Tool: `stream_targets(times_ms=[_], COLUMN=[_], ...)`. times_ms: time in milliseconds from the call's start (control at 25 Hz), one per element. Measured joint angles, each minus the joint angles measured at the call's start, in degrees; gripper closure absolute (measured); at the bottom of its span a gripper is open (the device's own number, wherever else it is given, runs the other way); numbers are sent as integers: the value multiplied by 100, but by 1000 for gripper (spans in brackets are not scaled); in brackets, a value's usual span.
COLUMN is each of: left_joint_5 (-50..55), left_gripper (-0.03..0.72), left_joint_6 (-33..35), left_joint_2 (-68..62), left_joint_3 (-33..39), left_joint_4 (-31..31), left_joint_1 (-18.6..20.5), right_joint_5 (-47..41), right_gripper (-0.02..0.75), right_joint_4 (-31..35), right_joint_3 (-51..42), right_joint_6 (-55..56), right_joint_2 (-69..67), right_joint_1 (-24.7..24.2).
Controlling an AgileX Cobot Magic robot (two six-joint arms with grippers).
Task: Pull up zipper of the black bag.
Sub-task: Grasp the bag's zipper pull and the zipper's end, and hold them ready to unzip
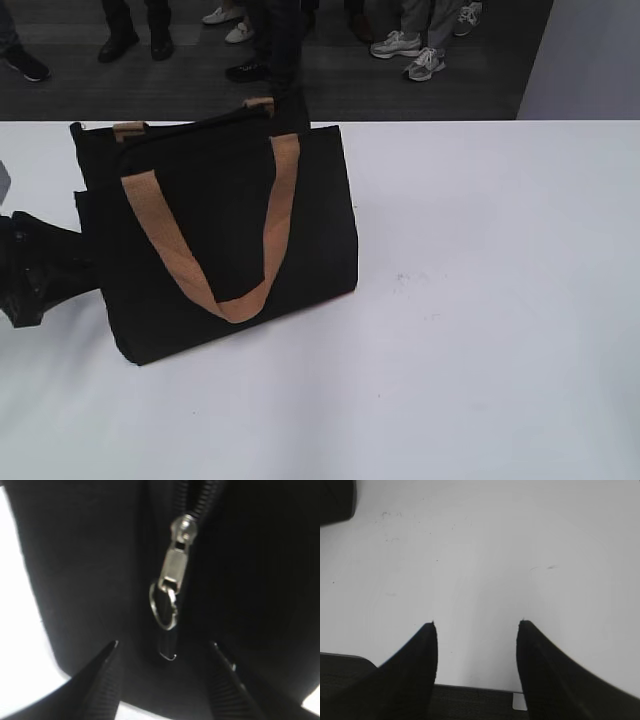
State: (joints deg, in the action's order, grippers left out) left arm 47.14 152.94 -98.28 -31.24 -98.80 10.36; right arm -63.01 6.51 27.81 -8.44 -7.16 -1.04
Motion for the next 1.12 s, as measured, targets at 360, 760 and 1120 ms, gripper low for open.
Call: stream_targets(times_ms=[360,760,1120], left_joint_5=[192,406,338], left_gripper=[276,276,496], left_joint_6=[536,563,563], left_joint_2=[-423,-859,-899], left_joint_3=[-46,-295,-316], left_joint_4=[-47,-87,-87], left_joint_1=[-8,-284,-330], right_joint_5=[0,0,0], right_gripper=[337,337,337], right_joint_4=[0,0,0], right_joint_3=[0,0,0], right_joint_6=[0,0,0], right_joint_2=[0,0,0], right_joint_1=[0,0,0])
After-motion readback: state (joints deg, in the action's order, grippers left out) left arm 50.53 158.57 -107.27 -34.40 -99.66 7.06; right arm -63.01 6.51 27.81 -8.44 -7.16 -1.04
